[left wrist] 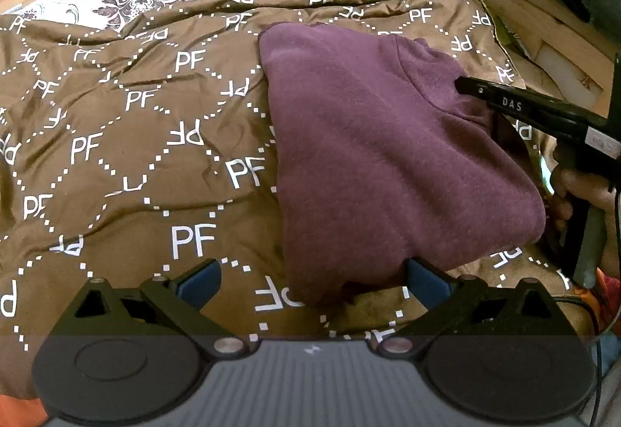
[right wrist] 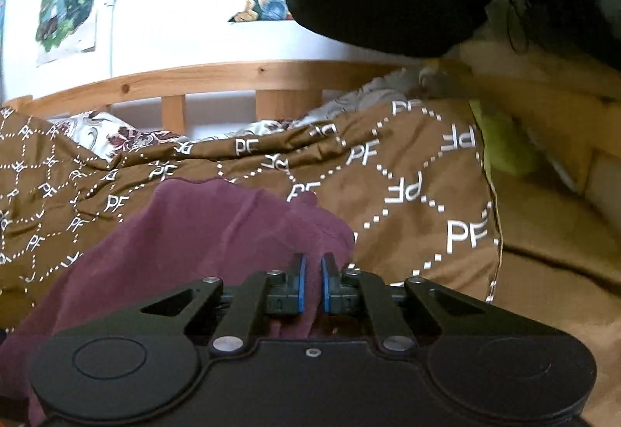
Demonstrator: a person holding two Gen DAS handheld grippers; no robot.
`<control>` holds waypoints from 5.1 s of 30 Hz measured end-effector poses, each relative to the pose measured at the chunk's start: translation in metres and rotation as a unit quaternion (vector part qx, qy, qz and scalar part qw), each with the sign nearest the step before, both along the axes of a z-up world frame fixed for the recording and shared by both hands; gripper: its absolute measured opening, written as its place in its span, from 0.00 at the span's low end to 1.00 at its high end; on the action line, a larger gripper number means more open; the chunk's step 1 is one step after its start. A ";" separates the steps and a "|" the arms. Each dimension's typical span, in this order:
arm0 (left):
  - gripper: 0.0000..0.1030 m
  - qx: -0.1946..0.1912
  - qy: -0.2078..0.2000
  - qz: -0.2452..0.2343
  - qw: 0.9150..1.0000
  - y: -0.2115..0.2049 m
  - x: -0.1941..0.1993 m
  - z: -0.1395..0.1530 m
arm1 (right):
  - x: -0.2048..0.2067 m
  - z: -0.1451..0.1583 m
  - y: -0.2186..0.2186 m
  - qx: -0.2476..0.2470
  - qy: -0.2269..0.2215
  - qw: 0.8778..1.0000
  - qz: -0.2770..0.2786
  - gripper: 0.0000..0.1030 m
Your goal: Fold small clothes
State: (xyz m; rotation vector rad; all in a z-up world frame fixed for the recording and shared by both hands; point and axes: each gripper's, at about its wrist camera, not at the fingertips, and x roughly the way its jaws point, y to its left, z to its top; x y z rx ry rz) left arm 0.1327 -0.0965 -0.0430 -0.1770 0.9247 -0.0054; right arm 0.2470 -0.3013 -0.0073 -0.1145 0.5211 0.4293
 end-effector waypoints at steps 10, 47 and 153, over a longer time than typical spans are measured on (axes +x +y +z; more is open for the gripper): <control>0.99 -0.010 -0.012 0.001 1.000 0.002 -0.002 0.005 | 0.023 -0.006 -0.004 0.032 0.020 0.999 -0.009 0.07; 0.99 -0.070 -0.025 0.028 0.997 0.020 0.032 0.002 | 0.034 -0.008 -0.015 0.077 0.058 0.995 -0.002 0.75; 0.35 -0.010 -0.140 -0.014 0.990 0.069 -0.025 0.053 | -0.052 0.062 0.100 0.082 -0.070 0.982 0.158 0.17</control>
